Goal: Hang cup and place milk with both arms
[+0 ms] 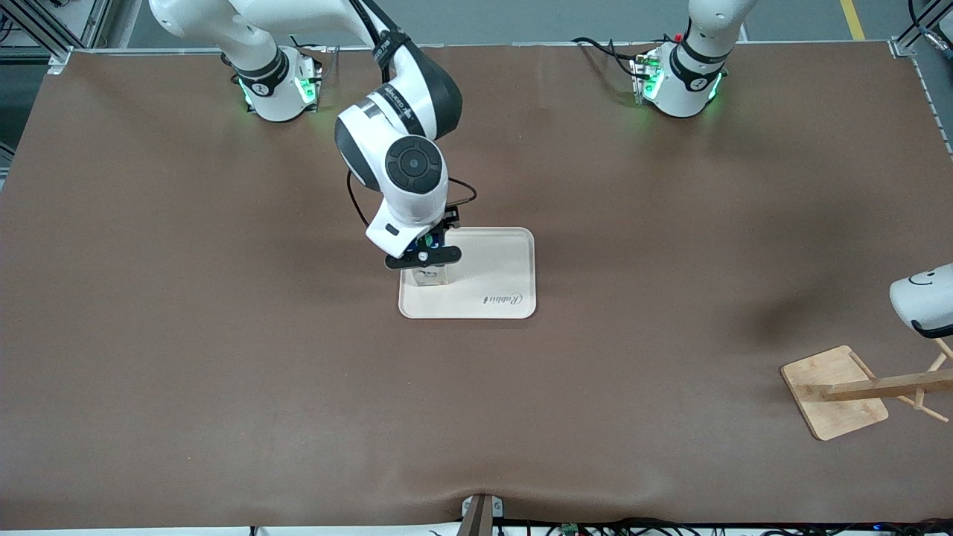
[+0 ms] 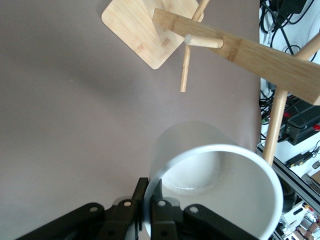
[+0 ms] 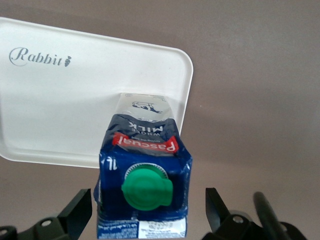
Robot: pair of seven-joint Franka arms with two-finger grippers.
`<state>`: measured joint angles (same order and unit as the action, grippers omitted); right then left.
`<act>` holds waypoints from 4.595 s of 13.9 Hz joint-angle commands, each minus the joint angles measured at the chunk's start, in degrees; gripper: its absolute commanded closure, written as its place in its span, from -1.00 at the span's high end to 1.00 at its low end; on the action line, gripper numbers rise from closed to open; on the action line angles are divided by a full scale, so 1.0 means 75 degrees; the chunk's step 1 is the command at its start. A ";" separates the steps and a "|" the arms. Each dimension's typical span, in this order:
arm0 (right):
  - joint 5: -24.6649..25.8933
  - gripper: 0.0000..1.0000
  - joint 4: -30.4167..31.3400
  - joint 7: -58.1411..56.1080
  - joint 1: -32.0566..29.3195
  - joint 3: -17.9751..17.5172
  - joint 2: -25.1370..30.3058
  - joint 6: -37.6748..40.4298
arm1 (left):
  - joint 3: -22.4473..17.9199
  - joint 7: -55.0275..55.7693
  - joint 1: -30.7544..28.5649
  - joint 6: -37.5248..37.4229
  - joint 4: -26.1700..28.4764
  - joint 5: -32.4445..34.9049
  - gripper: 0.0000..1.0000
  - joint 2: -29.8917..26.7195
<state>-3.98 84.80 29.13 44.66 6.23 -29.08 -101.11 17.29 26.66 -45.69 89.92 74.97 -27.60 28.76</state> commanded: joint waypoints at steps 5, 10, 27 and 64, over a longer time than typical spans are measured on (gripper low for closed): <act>0.0249 1.00 0.0083 0.0440 0.0221 -0.0010 -0.0154 -0.0347 | 0.0038 -0.0074 -0.0013 0.0210 -0.0234 -0.0129 -1.00 0.0372; 0.0249 0.35 0.0095 0.0440 0.0244 -0.0010 -0.0166 -0.0359 | 0.0038 -0.0062 0.0011 0.0280 -0.0234 -0.0129 -0.68 0.0384; 0.0129 -0.94 -0.1393 -0.2309 -0.4018 0.0049 0.0842 0.2688 | 0.1384 -0.0039 0.1756 -0.0550 -0.0187 0.3642 1.00 -0.1209; 0.0437 1.00 0.0015 -0.4998 -0.6072 -0.0045 0.0198 0.0637 | -0.2974 -0.2418 0.6620 -0.0211 0.2615 0.4149 1.00 -0.4281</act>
<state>-1.38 89.20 -8.18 -0.98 5.98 -24.65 -96.41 -4.43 8.97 3.26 87.69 94.61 4.24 -3.12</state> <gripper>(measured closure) 0.000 0.000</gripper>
